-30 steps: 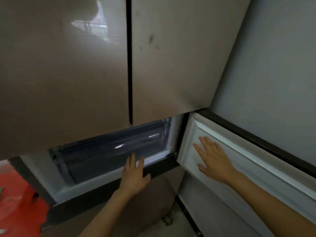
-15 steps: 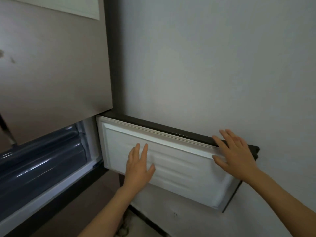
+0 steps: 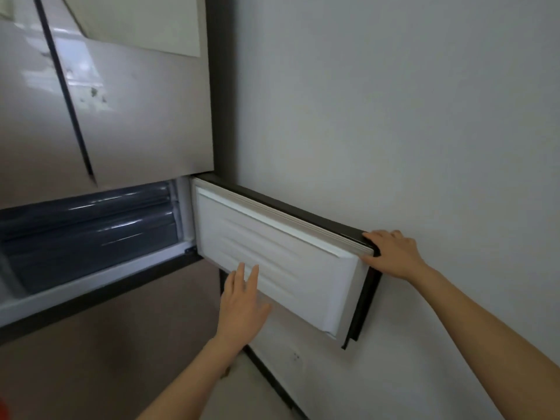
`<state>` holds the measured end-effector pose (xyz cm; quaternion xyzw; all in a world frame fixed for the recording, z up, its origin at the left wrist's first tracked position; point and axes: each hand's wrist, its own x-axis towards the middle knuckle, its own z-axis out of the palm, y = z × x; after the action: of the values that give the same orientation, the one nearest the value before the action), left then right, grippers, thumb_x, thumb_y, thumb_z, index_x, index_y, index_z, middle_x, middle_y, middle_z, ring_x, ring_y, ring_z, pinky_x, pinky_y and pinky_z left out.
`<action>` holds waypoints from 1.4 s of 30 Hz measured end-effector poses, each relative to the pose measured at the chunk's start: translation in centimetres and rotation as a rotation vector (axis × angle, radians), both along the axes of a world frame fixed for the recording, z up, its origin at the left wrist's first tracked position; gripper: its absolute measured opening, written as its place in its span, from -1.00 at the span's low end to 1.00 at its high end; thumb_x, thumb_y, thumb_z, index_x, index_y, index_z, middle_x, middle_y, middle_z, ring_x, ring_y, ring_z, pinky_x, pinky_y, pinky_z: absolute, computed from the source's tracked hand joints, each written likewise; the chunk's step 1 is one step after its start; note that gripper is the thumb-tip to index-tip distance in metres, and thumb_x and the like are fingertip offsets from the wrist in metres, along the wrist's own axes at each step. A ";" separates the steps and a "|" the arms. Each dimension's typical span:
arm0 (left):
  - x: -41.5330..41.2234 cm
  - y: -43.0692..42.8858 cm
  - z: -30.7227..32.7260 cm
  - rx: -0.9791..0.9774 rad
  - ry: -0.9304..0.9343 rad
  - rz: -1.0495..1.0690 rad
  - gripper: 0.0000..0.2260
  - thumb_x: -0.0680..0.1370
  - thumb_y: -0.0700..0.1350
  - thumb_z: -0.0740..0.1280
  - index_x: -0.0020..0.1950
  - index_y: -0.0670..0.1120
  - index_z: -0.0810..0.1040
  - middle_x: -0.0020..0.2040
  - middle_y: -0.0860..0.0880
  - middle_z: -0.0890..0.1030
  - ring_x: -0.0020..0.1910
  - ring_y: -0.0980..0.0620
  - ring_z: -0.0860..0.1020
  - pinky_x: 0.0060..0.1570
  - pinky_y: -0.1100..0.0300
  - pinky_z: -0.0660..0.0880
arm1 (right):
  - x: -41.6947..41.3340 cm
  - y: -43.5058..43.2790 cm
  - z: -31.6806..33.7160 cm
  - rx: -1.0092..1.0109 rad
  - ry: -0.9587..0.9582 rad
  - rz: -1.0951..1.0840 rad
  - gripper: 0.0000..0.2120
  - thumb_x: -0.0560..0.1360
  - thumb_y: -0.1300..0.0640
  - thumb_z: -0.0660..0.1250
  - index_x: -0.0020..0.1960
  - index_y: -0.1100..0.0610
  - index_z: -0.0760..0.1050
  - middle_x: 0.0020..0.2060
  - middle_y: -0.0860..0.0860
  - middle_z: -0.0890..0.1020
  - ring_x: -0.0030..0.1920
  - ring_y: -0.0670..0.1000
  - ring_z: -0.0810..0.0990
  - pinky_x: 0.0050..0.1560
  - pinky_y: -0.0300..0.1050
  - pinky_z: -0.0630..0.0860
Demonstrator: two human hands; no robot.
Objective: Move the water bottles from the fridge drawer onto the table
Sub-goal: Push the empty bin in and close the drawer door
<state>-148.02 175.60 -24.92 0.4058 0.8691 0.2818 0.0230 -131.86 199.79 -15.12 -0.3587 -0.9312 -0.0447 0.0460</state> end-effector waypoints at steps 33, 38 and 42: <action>-8.9 -34.2 3.3 0.782 -0.340 0.558 -0.81 0.61 -0.18 0.13 0.05 -0.09 0.53 -0.02 -0.04 0.58 0.06 -0.04 0.51 0.15 0.05 0.39 | -22.3 -38.9 -2.4 -0.019 -0.107 1.041 -0.29 0.54 -0.04 0.18 0.51 -0.05 -0.18 0.53 -0.02 -0.07 0.52 0.02 -0.14 0.47 0.06 -0.11; -13.2 -35.9 2.8 0.501 -0.416 0.460 -0.78 0.59 -0.16 0.20 0.18 -0.16 0.54 0.28 -0.09 0.46 0.33 0.00 0.38 0.32 0.13 0.26 | -27.9 -41.3 -1.8 -0.086 -0.140 0.927 -0.26 0.52 -0.04 0.20 0.51 -0.08 -0.21 0.53 0.03 -0.05 0.52 0.07 -0.08 0.46 0.08 0.00; -17.6 -36.9 2.1 0.474 -0.544 0.523 -0.59 0.57 -0.12 0.24 0.41 -0.10 0.30 0.43 -0.12 0.33 0.36 -0.05 0.35 0.26 0.15 0.31 | -30.0 -41.7 -1.9 -0.105 -0.162 0.869 -0.29 0.53 -0.04 0.19 0.51 -0.06 -0.18 0.53 0.04 -0.06 0.52 0.07 -0.09 0.46 0.08 0.01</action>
<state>-165.60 138.71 -22.82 0.0775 0.8162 0.5662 0.0852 -161.83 158.09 -16.98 0.0688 -0.9972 -0.0020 -0.0308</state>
